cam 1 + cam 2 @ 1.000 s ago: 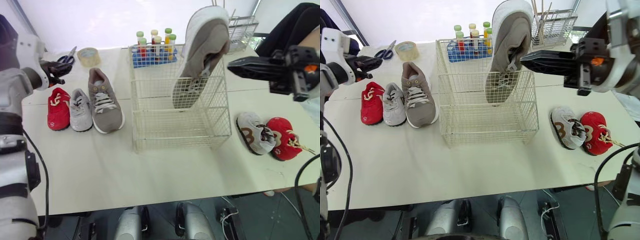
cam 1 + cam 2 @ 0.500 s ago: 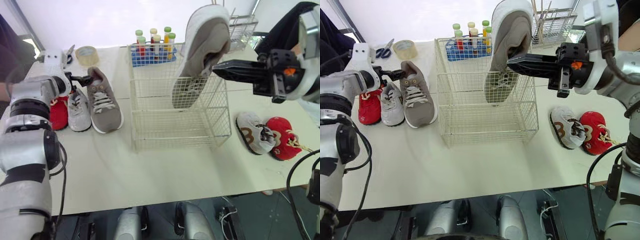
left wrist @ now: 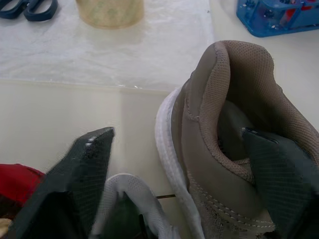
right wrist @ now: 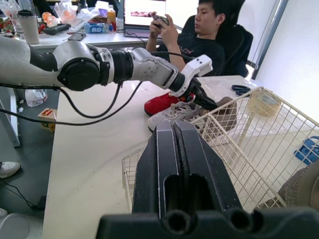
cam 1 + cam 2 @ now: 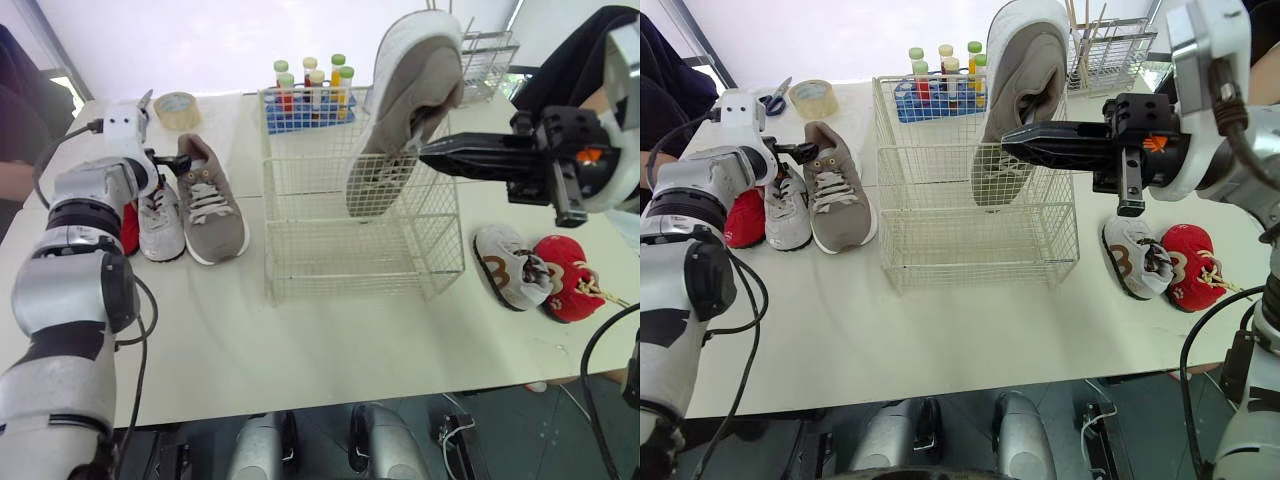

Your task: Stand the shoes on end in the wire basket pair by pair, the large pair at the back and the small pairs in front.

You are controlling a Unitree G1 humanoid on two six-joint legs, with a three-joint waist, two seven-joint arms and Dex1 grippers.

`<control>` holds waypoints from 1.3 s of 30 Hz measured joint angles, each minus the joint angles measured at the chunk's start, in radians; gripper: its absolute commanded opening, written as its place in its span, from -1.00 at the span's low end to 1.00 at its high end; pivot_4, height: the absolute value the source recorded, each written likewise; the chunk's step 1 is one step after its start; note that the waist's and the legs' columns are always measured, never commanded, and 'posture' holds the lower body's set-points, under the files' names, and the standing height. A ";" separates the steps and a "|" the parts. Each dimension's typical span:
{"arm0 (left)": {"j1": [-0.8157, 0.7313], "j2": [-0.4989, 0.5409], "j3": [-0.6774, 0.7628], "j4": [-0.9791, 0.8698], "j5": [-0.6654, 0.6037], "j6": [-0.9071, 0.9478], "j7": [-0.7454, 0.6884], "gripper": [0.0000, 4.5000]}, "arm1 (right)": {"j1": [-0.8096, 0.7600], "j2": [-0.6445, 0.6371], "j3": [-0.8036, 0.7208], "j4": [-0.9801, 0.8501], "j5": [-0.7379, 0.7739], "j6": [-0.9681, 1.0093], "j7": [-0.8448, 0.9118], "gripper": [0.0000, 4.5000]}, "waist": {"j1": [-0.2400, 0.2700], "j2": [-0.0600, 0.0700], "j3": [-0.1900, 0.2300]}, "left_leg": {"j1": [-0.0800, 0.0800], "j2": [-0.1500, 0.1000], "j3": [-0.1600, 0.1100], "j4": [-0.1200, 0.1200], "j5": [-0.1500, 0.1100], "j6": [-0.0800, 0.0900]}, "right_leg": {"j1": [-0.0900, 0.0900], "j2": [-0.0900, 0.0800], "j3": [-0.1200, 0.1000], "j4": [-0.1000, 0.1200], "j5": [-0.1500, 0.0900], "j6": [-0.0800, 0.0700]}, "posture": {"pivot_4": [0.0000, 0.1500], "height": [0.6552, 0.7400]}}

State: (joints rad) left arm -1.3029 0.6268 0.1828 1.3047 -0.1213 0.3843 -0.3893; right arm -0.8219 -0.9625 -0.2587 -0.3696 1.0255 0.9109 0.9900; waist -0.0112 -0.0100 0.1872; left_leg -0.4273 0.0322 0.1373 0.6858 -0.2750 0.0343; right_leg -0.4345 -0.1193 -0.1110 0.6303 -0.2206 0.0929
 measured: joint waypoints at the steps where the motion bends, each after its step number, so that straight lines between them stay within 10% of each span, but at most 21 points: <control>1: 0.000 -0.003 0.012 0.004 -0.002 0.002 0.005 0.02 | 0.001 0.000 0.000 0.000 0.000 0.000 -0.001 -1.00 | 0.000 0.000 0.000 | 0.000 0.000 0.000 0.000 0.000 0.000 | 0.000 0.000 0.000 0.000 0.000 0.000 | 1.00 1.00; 7: 0.000 -0.018 0.053 0.012 -0.012 0.019 0.039 -0.98 | 0.001 -0.001 0.002 0.000 -0.003 -0.003 -0.008 -1.00 | -0.002 0.000 0.000 | 0.001 0.000 0.000 0.000 0.000 0.000 | 0.000 0.000 0.000 0.001 0.000 0.000 | 1.00 1.00; 22: -0.092 -0.027 0.169 -0.004 -0.080 -0.149 0.054 -0.98 | 0.001 -0.001 0.019 0.006 -0.039 -0.014 -0.007 -1.00 | 0.001 -0.009 0.005 | -0.002 0.000 0.000 0.000 0.000 0.000 | -0.001 0.000 0.000 0.000 0.000 0.000 | 1.00 1.00; 39: -0.099 -0.242 0.253 -0.841 -0.371 -0.369 0.015 -0.98 | 0.075 -0.005 -0.005 -0.003 -0.009 0.017 -0.051 -1.00 | 0.003 -0.009 0.005 | -0.002 0.000 -0.001 0.003 0.000 0.001 | 0.001 0.000 -0.001 -0.001 0.000 0.000 | 1.00 1.00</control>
State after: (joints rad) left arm -1.4015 0.3848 0.4354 0.4639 -0.4919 0.0154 -0.3748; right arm -0.7469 -0.9674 -0.2633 -0.3725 1.0162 0.9282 0.9392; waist -0.0079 -0.0194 0.1923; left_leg -0.4291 0.0321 0.1363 0.6891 -0.2753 0.0348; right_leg -0.4334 -0.1193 -0.1116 0.6297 -0.2203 0.0934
